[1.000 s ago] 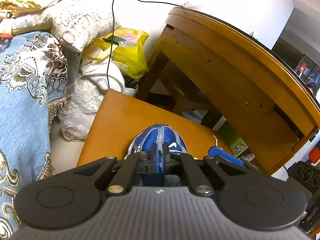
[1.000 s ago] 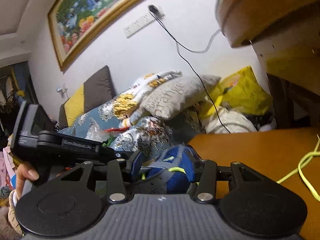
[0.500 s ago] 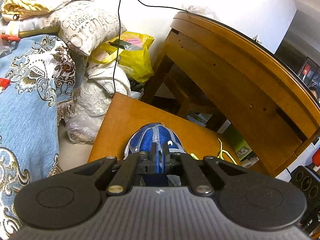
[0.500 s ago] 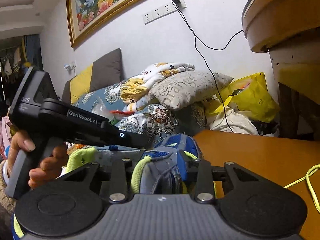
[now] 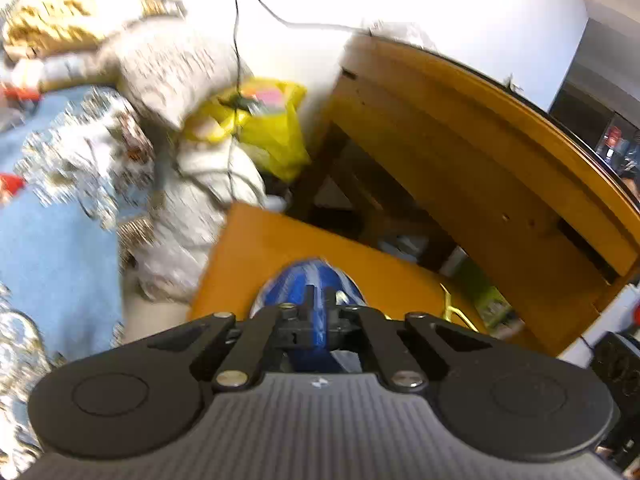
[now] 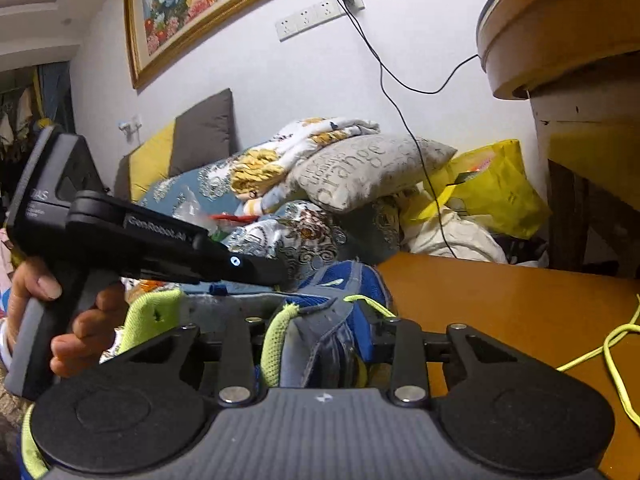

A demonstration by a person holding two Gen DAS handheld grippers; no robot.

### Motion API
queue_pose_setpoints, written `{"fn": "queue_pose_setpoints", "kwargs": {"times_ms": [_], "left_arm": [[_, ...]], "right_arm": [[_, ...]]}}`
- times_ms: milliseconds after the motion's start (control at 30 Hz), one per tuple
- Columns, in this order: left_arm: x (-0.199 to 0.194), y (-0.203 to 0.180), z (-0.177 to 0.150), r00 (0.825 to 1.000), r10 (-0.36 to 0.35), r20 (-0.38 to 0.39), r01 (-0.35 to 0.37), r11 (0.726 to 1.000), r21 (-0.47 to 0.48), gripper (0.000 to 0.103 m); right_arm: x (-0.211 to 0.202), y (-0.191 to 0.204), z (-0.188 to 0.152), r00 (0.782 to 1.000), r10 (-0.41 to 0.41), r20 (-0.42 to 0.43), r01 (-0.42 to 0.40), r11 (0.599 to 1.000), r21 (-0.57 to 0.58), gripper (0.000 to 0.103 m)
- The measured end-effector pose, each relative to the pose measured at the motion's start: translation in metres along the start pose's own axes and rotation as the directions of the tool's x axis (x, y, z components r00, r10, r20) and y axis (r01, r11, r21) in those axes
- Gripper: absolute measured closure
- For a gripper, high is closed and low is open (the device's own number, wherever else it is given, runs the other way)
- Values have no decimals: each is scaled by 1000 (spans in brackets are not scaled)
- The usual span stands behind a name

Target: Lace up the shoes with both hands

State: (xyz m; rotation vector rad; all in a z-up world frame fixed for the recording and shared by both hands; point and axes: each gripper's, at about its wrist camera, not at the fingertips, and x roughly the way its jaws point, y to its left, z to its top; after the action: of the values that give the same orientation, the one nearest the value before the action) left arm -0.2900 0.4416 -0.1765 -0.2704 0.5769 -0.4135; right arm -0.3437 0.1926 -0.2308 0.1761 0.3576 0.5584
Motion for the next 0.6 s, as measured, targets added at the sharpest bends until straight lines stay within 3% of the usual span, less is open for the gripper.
{"fn": "queue_pose_setpoints", "kwargs": {"times_ms": [100,433,500,600], "left_arm": [[-10,4,3,997,54,49,-55,998,20,102],[-4,0,-3,997,-76,-30,76,997,5,97],[3,1,-6,996,-83,-42,82,996,-30,85],[11,8,-7,993,-103,-51,97,990,-100,84]], "right_arm": [[0,2,-1,1000,-31,-2,31,999,-6,78],[0,3,-2,999,-38,0,38,999,-15,78],[1,6,-2,999,-41,0,41,999,-14,78],[1,6,-2,999,-42,-1,42,999,-13,78]]}}
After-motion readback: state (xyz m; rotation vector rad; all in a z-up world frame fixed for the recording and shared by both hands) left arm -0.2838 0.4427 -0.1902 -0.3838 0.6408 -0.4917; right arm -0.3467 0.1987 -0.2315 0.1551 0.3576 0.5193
